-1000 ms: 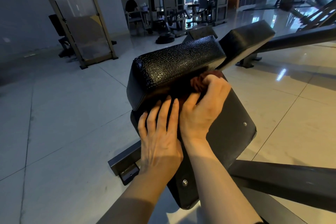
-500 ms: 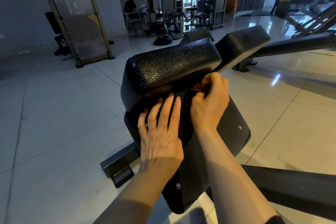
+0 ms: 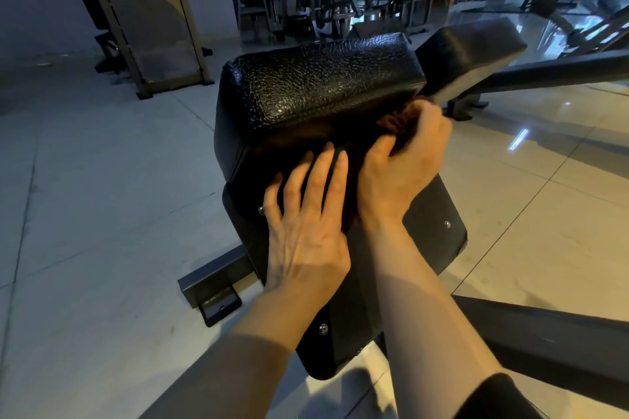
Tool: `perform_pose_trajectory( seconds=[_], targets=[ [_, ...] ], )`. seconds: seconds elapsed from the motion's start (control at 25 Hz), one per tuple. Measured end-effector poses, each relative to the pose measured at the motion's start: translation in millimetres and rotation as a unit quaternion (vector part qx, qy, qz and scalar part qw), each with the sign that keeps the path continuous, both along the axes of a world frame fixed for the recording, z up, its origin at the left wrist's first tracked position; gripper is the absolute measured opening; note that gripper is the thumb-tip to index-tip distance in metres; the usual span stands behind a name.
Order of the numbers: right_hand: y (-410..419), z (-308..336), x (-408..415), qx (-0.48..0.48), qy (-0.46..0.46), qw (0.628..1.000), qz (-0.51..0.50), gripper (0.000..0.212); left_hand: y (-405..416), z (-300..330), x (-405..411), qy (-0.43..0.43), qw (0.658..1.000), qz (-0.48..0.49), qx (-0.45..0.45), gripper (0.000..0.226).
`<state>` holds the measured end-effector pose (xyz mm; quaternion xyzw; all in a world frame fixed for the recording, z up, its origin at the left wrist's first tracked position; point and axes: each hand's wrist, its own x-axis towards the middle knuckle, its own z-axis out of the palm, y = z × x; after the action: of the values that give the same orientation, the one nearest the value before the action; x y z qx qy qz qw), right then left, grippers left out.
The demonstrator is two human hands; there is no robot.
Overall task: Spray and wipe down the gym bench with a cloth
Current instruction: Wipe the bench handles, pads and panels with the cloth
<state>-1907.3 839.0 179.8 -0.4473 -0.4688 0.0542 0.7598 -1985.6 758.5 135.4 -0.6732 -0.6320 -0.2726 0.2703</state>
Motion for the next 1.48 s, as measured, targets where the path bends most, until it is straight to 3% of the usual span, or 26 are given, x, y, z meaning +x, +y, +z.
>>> perform_pose_trajectory(
  seconds=[0.12, 0.24, 0.4, 0.6, 0.72, 0.8, 0.92, 1.08, 1.24, 1.4, 1.48],
  targets=[
    [-1.3, -4.3, 1.2, -0.029, 0.008, 0.999, 0.033, 0.03, 0.0, -1.7, -0.6, 0.002, 1.0, -0.002, 0.0, 0.086],
    [0.4, -0.4, 0.5, 0.032, 0.042, 0.998, -0.024, 0.025, 3.5, -3.1, -1.5, 0.005, 1.0, 0.005, 0.006, 0.079],
    [0.8, -16.5, -9.2, -0.027, -0.013, 0.998, 0.051, 0.03, 5.6, -6.6, -4.4, 0.019, 1.0, 0.008, 0.015, 0.076],
    [2.3, -10.9, -11.9, 0.033, 0.05, 0.998, -0.023, 0.023, 5.0, -10.2, -12.0, 0.026, 1.0, 0.006, 0.013, 0.079],
    [2.6, -23.5, -19.5, -0.059, -0.007, 0.996, 0.062, 0.025, -0.7, -12.5, -23.4, 0.033, 0.999, -0.001, 0.009, 0.078],
    [0.5, -31.4, -22.6, -0.11, 0.012, 0.989, 0.098, 0.029, -5.2, -12.3, -31.1, 0.031, 0.999, -0.009, 0.006, 0.079],
    [-6.3, -26.6, -37.8, -0.052, 0.104, 0.991, 0.06, 0.029, -10.2, -10.0, -40.9, 0.029, 0.999, -0.028, 0.015, 0.076],
    [-17.9, -34.7, -56.8, -0.115, 0.075, 0.984, 0.114, 0.028, -20.8, -9.2, -56.3, 0.045, 0.998, -0.045, 0.024, 0.069],
    [-21.1, -28.7, -54.0, -0.03, 0.13, 0.99, 0.047, 0.029, -27.0, -7.0, -59.0, 0.044, 0.998, -0.049, 0.019, 0.067],
    [-36.7, -40.2, -64.9, -0.141, 0.04, 0.973, 0.181, 0.031, -30.9, -8.7, -59.5, 0.026, 0.999, -0.042, 0.012, 0.061],
    [-36.4, -42.0, -54.9, -0.128, 0.081, 0.976, 0.158, 0.031, -34.3, -10.2, -59.3, 0.015, 0.999, -0.032, -0.001, 0.066]
  ],
)
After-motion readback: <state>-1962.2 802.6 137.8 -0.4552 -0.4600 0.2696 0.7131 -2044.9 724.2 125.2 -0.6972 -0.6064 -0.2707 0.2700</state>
